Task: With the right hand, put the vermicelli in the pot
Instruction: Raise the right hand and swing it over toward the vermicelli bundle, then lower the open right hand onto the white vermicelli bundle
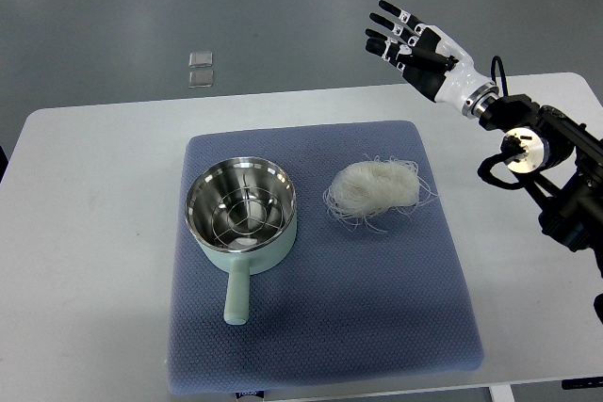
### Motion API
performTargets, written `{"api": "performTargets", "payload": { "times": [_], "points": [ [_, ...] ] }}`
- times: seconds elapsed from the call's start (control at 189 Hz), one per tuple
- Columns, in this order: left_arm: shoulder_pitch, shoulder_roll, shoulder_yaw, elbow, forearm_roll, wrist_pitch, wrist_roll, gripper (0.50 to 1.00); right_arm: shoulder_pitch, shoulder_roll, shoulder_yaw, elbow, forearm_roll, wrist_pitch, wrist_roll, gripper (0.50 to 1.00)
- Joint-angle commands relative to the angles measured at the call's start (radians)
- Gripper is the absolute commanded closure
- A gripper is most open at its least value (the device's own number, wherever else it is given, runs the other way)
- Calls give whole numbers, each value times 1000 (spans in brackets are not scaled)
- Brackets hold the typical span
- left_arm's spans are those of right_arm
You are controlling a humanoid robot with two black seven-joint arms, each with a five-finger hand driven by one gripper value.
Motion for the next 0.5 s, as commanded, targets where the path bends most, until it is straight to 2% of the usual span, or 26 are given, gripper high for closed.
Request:
{"api": "performTargets", "payload": {
  "times": [0.0, 0.08, 0.212, 0.366, 0.493],
  "points": [
    [-2, 0, -1, 3, 0, 0, 0, 500, 132, -110, -200, 27, -261, 68, -20, 576],
    [-2, 0, 0, -2, 0, 0, 0, 500, 244, -201, -349, 68, -483, 131, -34, 576],
    [-5, 0, 0, -15, 1, -2, 0, 500, 504, -299, -669, 168, -762, 311, -88, 576],
    [-12, 0, 0, -23, 1, -2, 0, 500, 767, -307, -973, 203, -774, 313, -132, 574],
    [-14, 0, 0, -23, 3, -2, 0, 500, 824, -293, -1052, 207, -766, 313, -166, 574]
  ]
}}
